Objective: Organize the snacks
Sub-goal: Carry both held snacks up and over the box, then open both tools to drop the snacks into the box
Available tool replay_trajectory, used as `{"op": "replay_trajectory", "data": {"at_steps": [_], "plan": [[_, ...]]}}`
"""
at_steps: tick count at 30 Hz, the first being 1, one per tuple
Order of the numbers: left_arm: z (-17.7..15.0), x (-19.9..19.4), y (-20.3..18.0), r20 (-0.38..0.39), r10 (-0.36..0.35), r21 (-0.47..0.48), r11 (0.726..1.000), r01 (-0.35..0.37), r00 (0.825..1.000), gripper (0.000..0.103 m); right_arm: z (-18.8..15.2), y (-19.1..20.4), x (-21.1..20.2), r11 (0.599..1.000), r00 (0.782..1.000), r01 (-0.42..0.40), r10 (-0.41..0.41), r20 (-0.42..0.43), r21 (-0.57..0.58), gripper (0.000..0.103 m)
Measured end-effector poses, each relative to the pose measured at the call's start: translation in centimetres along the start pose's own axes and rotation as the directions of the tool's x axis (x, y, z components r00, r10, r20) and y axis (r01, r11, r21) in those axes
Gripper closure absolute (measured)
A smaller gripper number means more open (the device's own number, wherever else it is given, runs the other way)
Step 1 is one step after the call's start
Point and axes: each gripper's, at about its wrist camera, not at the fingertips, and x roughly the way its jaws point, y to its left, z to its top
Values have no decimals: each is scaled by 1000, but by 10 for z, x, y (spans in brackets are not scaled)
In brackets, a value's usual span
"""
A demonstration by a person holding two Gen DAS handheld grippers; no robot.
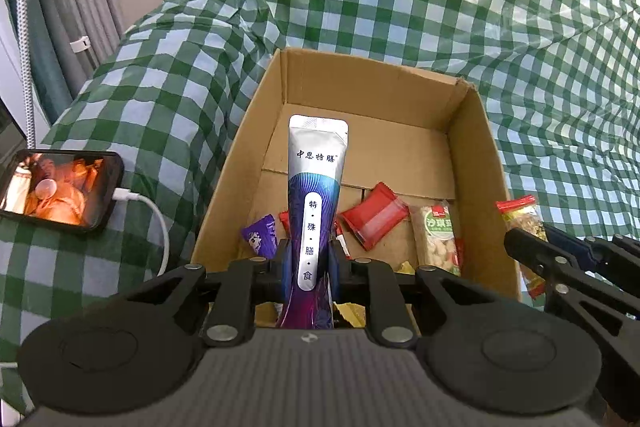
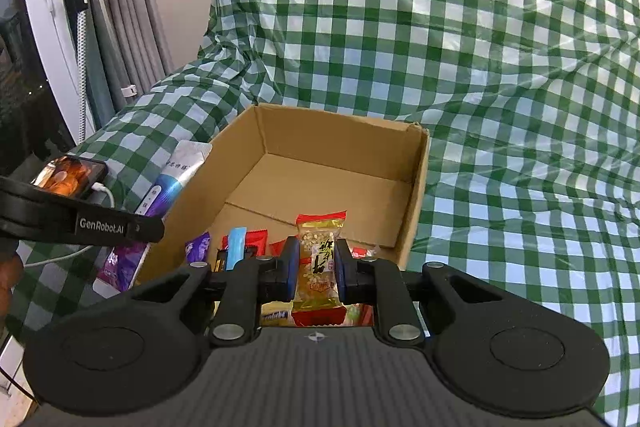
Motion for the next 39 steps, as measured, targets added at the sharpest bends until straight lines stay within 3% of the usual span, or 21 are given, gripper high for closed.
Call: {"op": "replay_trajectory", "data": {"at_steps": [14, 27, 29, 30, 31, 32, 34, 39], "plan": [[12, 52, 0, -44, 12, 6, 1000, -12, 999, 83, 4, 0, 50, 1000, 999, -8, 8, -52, 1, 84], [16, 74, 1, -57, 50, 27, 998, -48, 997, 81, 6, -5, 73, 1000, 998, 3, -2, -69, 7, 84], [17, 75, -1, -39, 77, 50, 996, -75, 996, 70, 6, -5, 76, 1000, 997, 3, -2, -71, 12, 83], [18, 75, -1, -37, 91, 50, 995, -89, 995, 43, 7, -6, 78, 1000, 998, 2, -1, -70, 18, 83], [19, 74, 1, -34, 99, 43, 994, -97, 995, 13, 8, -6, 79, 1000, 998, 3, -2, -69, 20, 75], [20, 71, 3, -19, 109, 29, 994, -108, 994, 5, 9, -6, 80, 1000, 998, 14, -13, -64, 18, 56], [18, 63, 5, 23, 123, 11, 992, -123, 992, 0, 9, -6, 78, 999, 998, 41, -40, -40, 14, 37], [10, 60, 4, -34, 120, 44, 992, -118, 992, 0, 0, -6, 67, 998, 997, 41, -39, -62, 36, 23]]}}
